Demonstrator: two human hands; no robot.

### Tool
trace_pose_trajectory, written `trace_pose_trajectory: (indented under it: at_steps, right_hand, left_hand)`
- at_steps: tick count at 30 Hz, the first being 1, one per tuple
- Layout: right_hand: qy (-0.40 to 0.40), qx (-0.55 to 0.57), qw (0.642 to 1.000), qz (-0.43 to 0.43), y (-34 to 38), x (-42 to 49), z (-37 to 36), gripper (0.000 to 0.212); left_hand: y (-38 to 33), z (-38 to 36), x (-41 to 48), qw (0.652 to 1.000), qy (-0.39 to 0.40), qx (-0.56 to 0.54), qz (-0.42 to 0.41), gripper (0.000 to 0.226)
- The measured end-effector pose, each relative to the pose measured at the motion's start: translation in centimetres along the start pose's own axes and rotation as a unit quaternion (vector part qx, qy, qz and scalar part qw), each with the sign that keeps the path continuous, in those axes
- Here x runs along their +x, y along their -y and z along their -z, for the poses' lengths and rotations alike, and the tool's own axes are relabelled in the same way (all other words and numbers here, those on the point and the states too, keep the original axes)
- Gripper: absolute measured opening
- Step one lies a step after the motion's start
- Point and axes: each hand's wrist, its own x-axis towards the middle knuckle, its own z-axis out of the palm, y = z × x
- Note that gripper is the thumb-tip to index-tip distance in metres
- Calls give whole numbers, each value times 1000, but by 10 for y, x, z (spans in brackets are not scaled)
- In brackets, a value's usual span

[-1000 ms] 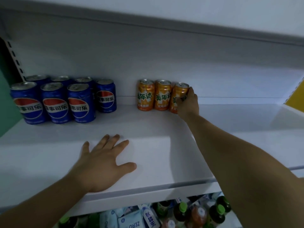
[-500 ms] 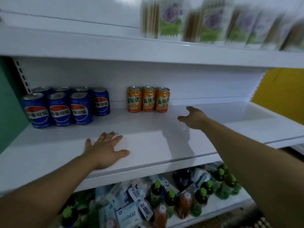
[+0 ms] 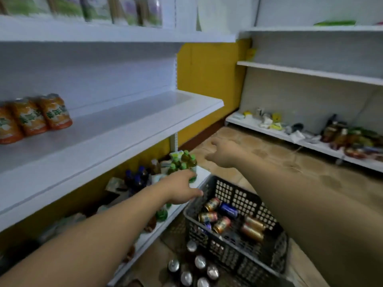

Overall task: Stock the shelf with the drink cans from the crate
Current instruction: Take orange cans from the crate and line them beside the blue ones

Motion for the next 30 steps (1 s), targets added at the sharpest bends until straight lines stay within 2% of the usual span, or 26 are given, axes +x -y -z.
trace_pose_trajectory:
  at_steps: [2,8,11,19,23,27,30]
  right_hand:
    - [13,25,998,-51,-50,-16,-18,71]
    - [64,76,976,-194,-173,-30,-91,59]
    - [87,95,965,-230,-215,-20,-135,56]
    - [163,188,930,-271,-296,51,-267,25]
    - [215,208,909,-289,-314,92,-326,36]
    - [292,200,891,-283,-325,121,-381,49]
    - [337,173,889,-256,-328,134,-420,55]
  left_hand:
    - [-17,-36,16,999,50,-1,-11,73]
    - [-22,-132,80,989,135,54,-28,80]
    - [-13,-166,115,986,156,55,-18,78]
    - [30,-240,232,978,204,51,16,67]
    - [49,-269,293,971,233,43,34,54]
    - [73,-304,342,952,293,70,50,66]
    - [94,-328,367,935,340,88,53,63]
